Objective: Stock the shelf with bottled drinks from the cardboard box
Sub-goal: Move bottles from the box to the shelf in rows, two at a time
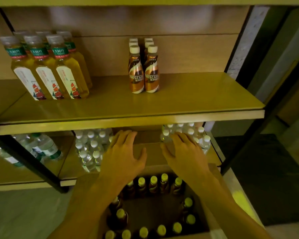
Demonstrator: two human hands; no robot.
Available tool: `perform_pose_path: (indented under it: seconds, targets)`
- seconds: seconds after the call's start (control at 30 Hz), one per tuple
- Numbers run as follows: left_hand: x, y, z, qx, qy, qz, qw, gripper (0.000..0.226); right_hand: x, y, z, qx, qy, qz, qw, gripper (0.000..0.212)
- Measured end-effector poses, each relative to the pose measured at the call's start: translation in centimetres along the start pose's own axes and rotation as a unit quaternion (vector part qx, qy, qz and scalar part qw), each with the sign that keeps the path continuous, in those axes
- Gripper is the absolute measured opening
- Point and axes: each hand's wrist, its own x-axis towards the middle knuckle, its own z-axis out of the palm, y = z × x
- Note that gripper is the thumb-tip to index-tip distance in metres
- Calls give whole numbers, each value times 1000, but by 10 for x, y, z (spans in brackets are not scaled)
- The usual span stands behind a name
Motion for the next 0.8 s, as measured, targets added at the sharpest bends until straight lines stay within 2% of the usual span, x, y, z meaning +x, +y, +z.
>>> perform_pose_path:
  seconds: [0.1, 0.23, 0.37, 0.47, 0.57, 0.7, 0.8]
  targets:
    - [-31, -5, 29, -1, -67, -17, 998, 59, -27, 12, 28, -6, -53, 23, 998, 44]
    - [-63, -17, 72, 14, -138, -53, 989, 55, -53, 26, 69, 4, -162, 73, 984, 50]
    - [-82, -24, 106, 7, -197, -84, 977, 51, -72, 39, 102, 28, -203, 118, 972, 42]
    - [-88, -35, 129, -9, -225, -121, 967, 52, -81, 47, 126, 48, -254, 167, 951, 39]
    - [-92, -45, 153, -58, -246, -201, 946, 56, -84, 54, 149, 112, -302, 235, 917, 36]
    - [-89, -53, 183, -120, -275, -291, 908, 62, -80, 59, 179, 166, -317, 294, 886, 33]
    - [-86, -55, 205, -152, -291, -328, 886, 67, -72, 61, 200, 195, -304, 318, 876, 41]
